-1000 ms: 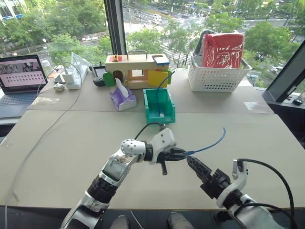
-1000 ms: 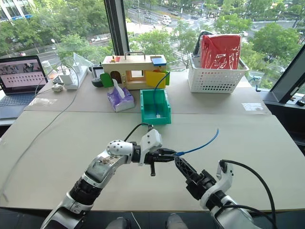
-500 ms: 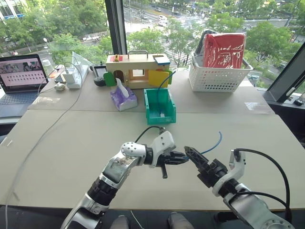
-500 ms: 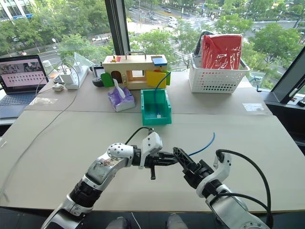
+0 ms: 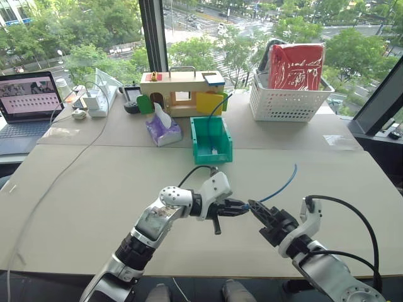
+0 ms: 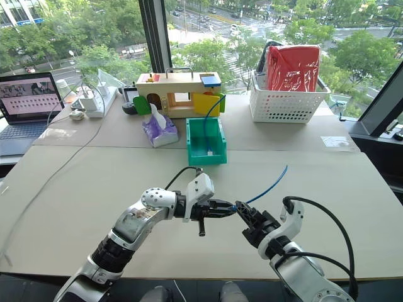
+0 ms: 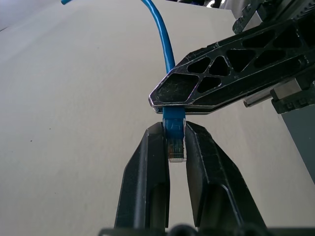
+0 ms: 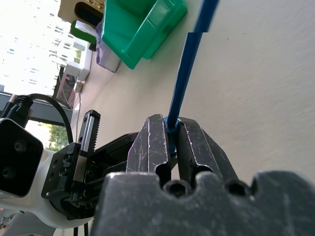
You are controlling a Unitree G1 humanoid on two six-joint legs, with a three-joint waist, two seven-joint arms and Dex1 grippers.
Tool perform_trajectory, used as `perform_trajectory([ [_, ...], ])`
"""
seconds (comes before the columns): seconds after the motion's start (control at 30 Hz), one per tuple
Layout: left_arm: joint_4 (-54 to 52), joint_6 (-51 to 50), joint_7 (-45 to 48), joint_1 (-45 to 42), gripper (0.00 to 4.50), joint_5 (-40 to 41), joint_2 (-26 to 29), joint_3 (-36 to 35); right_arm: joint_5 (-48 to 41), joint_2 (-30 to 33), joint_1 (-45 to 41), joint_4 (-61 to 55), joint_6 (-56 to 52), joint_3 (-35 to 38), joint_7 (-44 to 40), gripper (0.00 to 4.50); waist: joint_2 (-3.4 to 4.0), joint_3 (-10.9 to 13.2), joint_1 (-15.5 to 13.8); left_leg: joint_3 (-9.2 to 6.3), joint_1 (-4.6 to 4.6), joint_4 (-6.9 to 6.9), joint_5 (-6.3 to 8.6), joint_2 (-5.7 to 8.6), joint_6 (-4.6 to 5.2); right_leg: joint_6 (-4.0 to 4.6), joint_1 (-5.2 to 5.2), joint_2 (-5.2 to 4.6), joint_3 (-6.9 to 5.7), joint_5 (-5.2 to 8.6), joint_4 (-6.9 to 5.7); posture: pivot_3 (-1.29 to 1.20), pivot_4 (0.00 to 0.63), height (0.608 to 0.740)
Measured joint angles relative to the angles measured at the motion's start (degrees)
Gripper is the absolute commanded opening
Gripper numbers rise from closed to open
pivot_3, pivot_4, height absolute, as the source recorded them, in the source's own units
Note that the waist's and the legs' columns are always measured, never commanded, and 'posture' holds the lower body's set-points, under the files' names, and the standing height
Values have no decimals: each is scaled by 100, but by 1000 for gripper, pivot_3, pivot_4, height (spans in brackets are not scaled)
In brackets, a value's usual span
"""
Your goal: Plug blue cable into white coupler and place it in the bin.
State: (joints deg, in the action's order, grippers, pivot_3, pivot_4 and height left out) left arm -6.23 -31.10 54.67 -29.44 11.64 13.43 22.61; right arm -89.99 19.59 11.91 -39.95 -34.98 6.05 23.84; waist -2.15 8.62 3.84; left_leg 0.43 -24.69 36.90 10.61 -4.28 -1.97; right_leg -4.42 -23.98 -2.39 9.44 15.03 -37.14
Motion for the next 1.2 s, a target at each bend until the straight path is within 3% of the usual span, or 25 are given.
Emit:
perform_trajectory([
  [0.07,16,74,-17,-12,73,-17,-2,3,0,2,-7,0,40,-6,-4,21,0,0,-2,0,-1,0,0,0,0,0,0,0,0,0,0,0,150,721],
  [0.13,17,75,6,-33,1073,2,17,-7,0,3,-9,-4,66,-21,-17,0,0,0,1,0,0,0,0,0,0,0,0,0,0,0,0,0,150,721],
  [0.17,15,56,58,-39,1193,38,60,-11,0,15,-9,-7,67,-38,-31,0,0,0,4,-1,0,0,0,0,0,0,0,0,0,0,0,0,150,721],
  [0.3,-71,-82,302,-179,2585,429,144,-125,-18,347,-126,14,68,137,-349,0,0,0,-9,-3,-3,3,0,3,0,0,3,-1,-1,0,1,0,150,721],
  [0.43,-120,-266,316,-829,4106,1005,381,-966,-149,1009,-374,306,72,759,-726,0,-1,1,11,-11,0,1,0,8,1,1,5,0,-1,2,0,0,150,721],
  [0.5,-210,-279,332,-997,4395,1136,730,-1400,-156,1204,-387,482,49,931,-879,0,3,-2,33,-14,9,-9,1,8,3,10,8,1,-1,6,-3,0,150,721],
  [0.63,-116,-252,178,-1048,4395,1206,1366,-2144,-152,1597,-568,954,-135,1052,-1268,0,4,-1,15,-18,1,-11,1,10,3,15,5,0,-5,4,0,0,150,721],
  [0.8,-28,-141,39,-896,4395,1236,2217,-2919,-91,1983,-1410,1703,-441,1046,-1808,0,5,0,22,-19,0,-10,1,13,3,23,6,-2,-4,-2,1,0,150,721],
  [0.9,-338,68,531,105,4395,1422,2767,-3288,158,2156,-1816,2124,-651,1000,-2150,0,5,0,21,-19,2,-23,2,12,5,40,3,-1,-8,1,0,0,150,721],
  [1.1,-828,286,670,2330,4395,1627,2887,-4020,771,2120,-2395,2882,-1079,582,-2815,0,-4,6,1,-20,-10,-21,2,11,5,40,-3,-12,-20,1,1,0,150,721],
  [1.2,-1101,546,587,2998,4395,1643,2827,-4236,961,2060,-2704,3083,-1211,556,-3051,0,-7,7,-59,-23,-11,-13,1,11,3,40,0,-14,-30,1,0,0,150,721],
])
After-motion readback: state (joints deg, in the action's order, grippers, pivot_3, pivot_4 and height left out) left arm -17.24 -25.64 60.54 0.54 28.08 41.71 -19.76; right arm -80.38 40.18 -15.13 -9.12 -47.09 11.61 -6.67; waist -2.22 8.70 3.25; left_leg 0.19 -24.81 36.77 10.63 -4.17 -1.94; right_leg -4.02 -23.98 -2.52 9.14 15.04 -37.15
